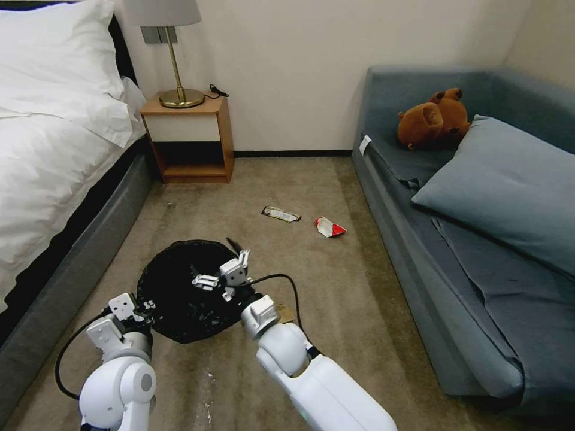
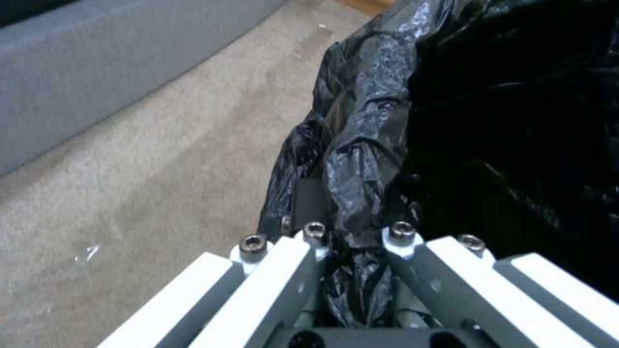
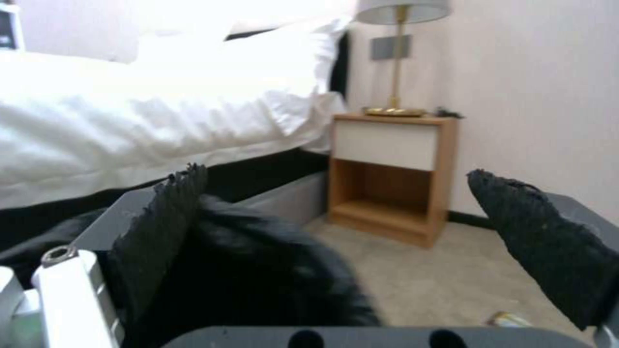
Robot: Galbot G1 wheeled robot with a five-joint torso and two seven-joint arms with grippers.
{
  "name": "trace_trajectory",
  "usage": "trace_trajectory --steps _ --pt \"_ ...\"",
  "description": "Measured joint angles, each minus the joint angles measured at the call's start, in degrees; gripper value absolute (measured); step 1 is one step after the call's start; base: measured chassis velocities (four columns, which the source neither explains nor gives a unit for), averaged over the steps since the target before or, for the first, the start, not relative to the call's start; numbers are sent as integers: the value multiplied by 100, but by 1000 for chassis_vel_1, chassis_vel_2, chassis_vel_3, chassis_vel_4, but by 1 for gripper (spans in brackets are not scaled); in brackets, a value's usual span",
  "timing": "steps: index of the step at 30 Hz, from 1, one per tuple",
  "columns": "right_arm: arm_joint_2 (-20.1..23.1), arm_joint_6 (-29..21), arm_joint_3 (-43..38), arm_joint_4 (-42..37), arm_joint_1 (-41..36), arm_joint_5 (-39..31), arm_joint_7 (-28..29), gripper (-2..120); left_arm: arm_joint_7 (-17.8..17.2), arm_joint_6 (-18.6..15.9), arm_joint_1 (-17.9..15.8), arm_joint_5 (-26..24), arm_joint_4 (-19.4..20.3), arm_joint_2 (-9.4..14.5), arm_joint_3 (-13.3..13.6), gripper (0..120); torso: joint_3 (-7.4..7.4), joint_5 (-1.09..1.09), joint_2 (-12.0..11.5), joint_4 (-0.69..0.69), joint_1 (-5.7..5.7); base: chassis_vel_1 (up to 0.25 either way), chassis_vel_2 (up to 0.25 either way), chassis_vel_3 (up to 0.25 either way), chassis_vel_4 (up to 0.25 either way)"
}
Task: Pick up the trash bin, then pick up the garbage on the floor and place it into the trash bin.
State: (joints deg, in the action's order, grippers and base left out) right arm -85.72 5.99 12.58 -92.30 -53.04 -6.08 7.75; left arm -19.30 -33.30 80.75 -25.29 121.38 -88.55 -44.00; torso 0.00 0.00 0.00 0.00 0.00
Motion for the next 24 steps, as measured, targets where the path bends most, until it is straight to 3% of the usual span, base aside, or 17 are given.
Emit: trace_trajectory --steps 16,24 --pt "365 -123 -1586 -274 -403 58 -110 100 7 -54 -143 -154 0 90 -74 1 0 1 0 -1 0 0 0 0 0" --pt "332 281 -2003 215 -716 303 -442 100 34 -6 -127 -203 3 42 -77 1 0 0 0 0 0 0 0 0 0"
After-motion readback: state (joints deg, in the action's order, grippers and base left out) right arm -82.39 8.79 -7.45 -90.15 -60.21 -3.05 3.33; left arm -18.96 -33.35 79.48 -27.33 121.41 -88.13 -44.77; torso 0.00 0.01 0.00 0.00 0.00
